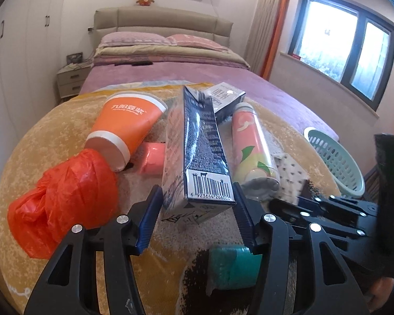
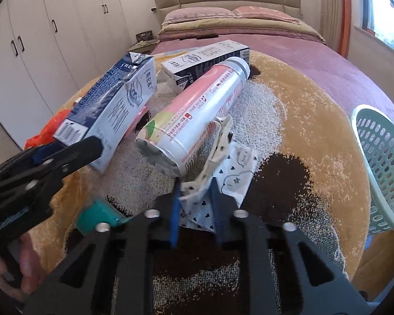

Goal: Collect trash
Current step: 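Grasp the milk carton with the left gripper while the right gripper grasps the polka-dot paper, then carry the carton and paper over the teal basket and release both, then move both open grippers back over the rug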

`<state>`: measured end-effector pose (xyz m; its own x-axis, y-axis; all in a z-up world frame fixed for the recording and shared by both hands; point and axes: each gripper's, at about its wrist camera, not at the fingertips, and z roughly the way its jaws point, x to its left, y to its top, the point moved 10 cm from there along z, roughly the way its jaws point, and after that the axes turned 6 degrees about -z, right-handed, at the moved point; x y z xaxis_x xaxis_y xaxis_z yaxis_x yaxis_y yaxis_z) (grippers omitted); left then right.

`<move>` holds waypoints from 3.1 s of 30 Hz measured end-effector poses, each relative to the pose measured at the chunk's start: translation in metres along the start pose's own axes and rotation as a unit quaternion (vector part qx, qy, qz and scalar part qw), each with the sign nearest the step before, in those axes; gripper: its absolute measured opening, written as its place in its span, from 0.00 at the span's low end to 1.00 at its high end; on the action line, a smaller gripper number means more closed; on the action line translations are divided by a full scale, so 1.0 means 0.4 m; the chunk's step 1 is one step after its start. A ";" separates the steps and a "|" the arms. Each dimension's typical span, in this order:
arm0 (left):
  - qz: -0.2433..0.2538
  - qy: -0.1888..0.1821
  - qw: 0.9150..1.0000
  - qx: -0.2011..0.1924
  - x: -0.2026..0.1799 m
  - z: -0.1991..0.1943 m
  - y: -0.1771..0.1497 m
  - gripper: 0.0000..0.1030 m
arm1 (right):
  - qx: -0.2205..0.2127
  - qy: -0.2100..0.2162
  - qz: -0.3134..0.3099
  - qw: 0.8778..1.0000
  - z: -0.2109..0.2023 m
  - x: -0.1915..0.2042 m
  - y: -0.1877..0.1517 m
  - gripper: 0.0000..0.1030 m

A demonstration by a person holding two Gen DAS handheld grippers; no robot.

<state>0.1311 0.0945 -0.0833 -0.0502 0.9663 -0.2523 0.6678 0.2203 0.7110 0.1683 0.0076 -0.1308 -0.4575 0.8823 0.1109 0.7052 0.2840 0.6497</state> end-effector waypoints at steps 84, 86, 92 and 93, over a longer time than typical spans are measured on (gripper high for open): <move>0.080 -0.151 0.985 0.002 -0.637 0.104 0.145 0.70 | -0.094 -0.094 0.202 0.970 -0.298 -0.642 -0.026 0.54; 0.072 -0.148 0.986 -0.006 -0.601 0.070 0.151 0.70 | -0.099 -0.086 0.184 0.974 -0.305 -0.596 -0.002 0.54; 0.048 -0.124 0.990 -0.040 -0.457 -0.030 0.167 0.70 | -0.112 -0.061 0.128 0.983 -0.308 -0.434 0.065 0.61; 0.045 -0.118 0.991 -0.045 -0.435 -0.042 0.169 0.70 | -0.112 -0.057 0.118 0.985 -0.300 -0.402 0.074 0.61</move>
<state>0.1723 -0.0564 0.0196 0.1877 0.9272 -0.3242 0.5923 0.1565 0.7904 0.1979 -0.1710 -0.0393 -0.2232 0.9538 0.2014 0.6418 -0.0117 0.7668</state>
